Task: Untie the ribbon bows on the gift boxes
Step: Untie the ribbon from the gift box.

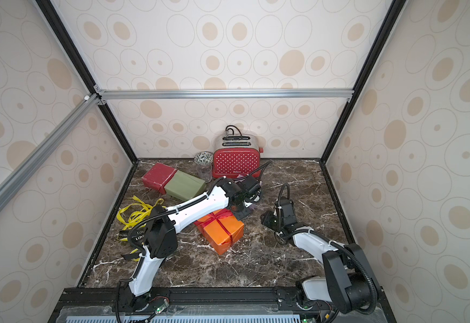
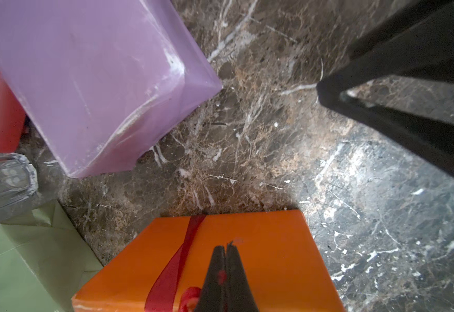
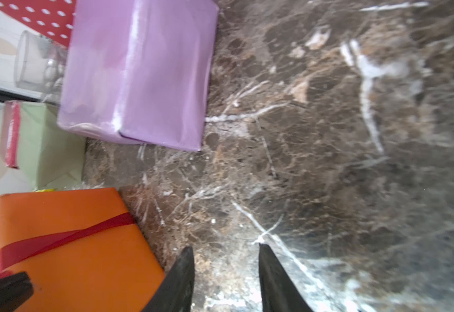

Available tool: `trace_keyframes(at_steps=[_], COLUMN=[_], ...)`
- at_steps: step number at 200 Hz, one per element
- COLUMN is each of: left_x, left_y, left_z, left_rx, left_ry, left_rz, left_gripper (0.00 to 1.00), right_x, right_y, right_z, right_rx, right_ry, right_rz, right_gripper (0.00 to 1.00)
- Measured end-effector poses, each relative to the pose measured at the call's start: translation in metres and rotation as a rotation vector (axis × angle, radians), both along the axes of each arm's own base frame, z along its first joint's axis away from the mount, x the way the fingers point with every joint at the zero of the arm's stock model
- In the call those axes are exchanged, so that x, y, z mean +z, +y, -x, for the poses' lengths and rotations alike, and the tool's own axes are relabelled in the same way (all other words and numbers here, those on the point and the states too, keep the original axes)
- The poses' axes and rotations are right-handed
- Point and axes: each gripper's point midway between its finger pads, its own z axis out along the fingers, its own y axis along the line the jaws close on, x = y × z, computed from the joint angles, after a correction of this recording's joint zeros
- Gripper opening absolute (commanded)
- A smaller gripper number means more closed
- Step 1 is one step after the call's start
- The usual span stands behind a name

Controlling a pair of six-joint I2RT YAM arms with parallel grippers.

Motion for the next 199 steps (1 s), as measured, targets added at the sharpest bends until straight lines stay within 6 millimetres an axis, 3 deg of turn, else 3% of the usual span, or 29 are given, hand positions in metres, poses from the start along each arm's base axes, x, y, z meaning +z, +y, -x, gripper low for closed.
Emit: trace_keyframes(at_steps=[41,80,109,163,199], left_x=[0.021,0.025,0.024,0.037,0.04], left_y=[0.005,0.009,0.016,0.022,0.021], left_z=[-0.002,-0.001,-0.001,-0.003,-0.004], left_rx=[0.036,0.078,0.118,0.19,0.225], left_ry=[-0.076,-0.119,-0.152,-0.227,-0.254], left_rz=[0.079,0.143,0.182,0.296,0.365], left_gripper=[0.0,0.0,0.0,0.0,0.0], right_x=[0.01,0.029,0.042,0.077,0.086], right_y=[0.045,0.087,0.098,0.103,0.124], right_z=[0.0,0.013,0.017,0.025,0.036], right_rx=[0.177,0.356,0.409,0.461,0.536], right_ry=[-0.048,-0.09,-0.123,-0.199,-0.174], right_rz=[-0.125,-0.199,-0.231,-0.251,-0.3], right_gripper=[0.37,0.14,0.0,0.0,0.0])
